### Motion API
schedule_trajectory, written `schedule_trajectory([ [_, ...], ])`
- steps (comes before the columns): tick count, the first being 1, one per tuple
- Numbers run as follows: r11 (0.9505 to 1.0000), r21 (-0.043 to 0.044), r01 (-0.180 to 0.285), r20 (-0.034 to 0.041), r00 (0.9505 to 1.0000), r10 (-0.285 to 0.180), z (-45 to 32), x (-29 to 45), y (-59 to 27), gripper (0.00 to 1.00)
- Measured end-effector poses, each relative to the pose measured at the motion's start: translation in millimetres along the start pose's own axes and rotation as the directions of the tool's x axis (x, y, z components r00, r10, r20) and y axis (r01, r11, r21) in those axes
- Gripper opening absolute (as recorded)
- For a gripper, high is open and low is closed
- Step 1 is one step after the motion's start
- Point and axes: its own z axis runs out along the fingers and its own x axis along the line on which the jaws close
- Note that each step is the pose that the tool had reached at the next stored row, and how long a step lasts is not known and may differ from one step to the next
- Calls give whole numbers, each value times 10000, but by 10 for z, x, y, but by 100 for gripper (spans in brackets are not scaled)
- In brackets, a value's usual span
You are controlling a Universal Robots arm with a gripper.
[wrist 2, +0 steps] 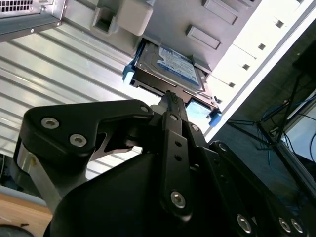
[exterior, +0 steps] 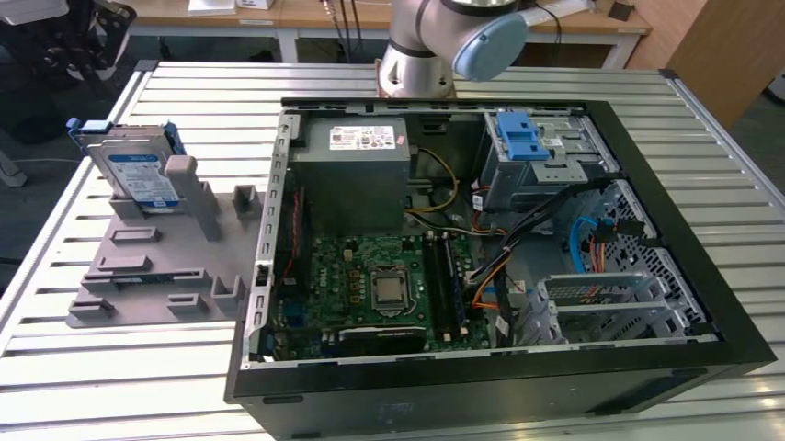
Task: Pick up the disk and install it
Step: 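Reach for the disk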
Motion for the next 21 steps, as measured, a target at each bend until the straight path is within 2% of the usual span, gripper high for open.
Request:
schedule_trajectory([
  [6,9998,-4,197,-17,9998,-197,7,99,-5,11],
  [7,9997,-5,243,-21,9997,-243,10,138,-7,11],
  [21,9991,-8,419,-56,9991,-419,21,459,-21,11],
])
